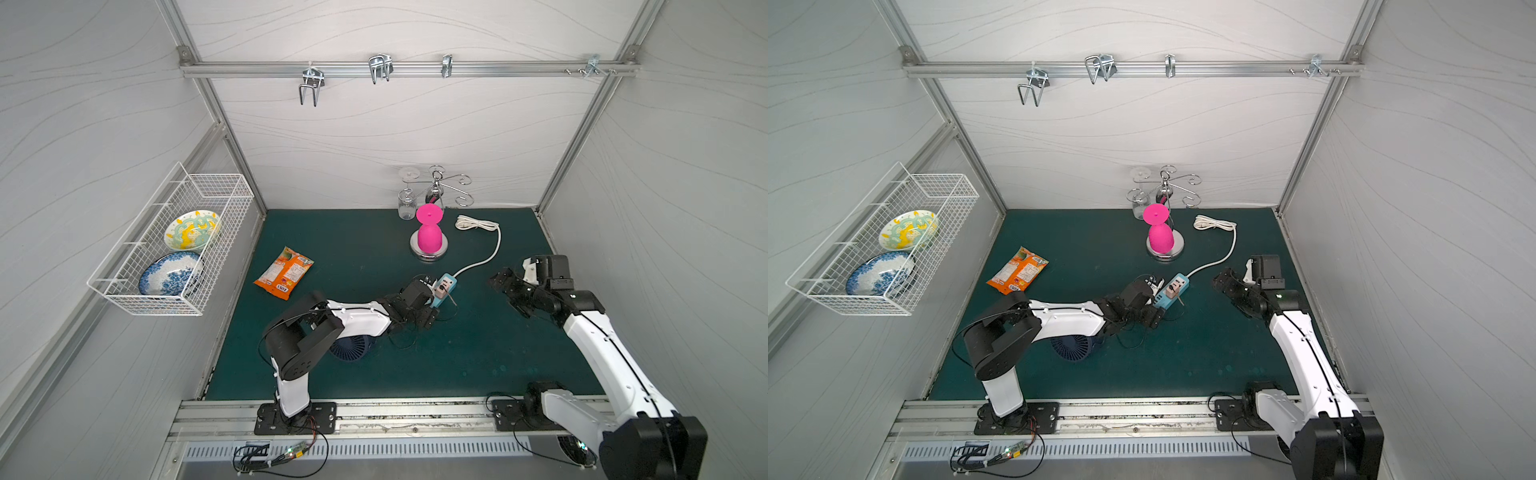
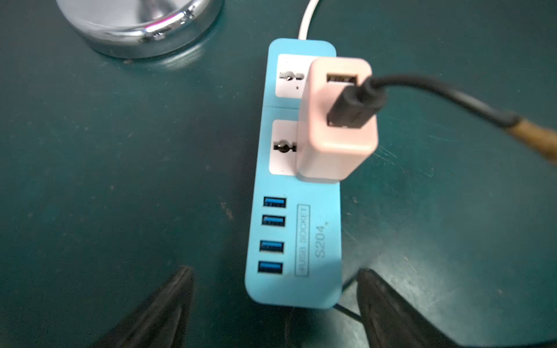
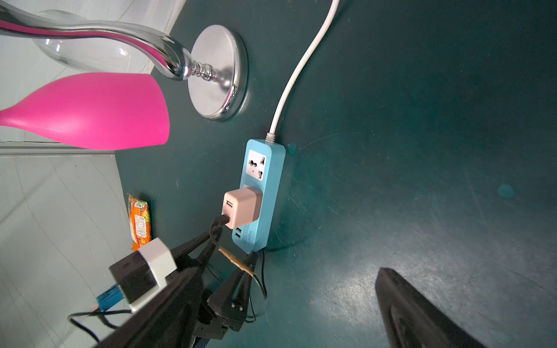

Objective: Unplug the desk fan from the power strip
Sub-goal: Move the socket to the center of the board, then adjust the plug at the center of the board.

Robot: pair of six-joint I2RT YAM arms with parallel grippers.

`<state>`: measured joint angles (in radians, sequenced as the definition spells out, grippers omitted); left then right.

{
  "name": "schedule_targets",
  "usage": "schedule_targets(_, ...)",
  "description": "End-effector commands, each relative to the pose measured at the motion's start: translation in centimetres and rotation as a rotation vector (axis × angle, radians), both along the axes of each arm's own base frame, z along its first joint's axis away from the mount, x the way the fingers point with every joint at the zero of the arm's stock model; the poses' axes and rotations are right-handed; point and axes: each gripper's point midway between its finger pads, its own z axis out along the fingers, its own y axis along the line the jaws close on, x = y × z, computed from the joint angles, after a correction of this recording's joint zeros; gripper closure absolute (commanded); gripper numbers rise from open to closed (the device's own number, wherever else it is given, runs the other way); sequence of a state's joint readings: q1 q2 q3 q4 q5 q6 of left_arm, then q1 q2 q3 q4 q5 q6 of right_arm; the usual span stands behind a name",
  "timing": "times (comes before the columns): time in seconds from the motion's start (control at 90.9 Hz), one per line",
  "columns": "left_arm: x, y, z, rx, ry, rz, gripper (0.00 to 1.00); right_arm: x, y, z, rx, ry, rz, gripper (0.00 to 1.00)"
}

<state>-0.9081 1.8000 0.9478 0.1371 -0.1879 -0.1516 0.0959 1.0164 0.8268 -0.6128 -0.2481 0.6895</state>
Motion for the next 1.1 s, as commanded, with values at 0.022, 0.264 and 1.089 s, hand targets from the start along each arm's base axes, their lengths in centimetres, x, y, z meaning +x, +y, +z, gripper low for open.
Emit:
schedule_targets(0.022, 0.4, 0.4, 1.9, -0.013, -0.037, 0.040, 0.15, -0.3, 0.1, -0.4, 0.011, 0.016, 0.001, 0.06)
schedule_targets(0.264, 1.0, 3.2, 1.6, 0.049, -0.030, 0.196, 0.20, -0.3, 0.0, -0.3, 0.010, 0.012, -0.002, 0.06)
schedule_targets(1.089, -7.3, 1.6, -2.5, 0.078, 0.083, 0.057, 0.23, -0.6, 0.0, 0.6, 0.017, -0.018, -0.008, 0.06)
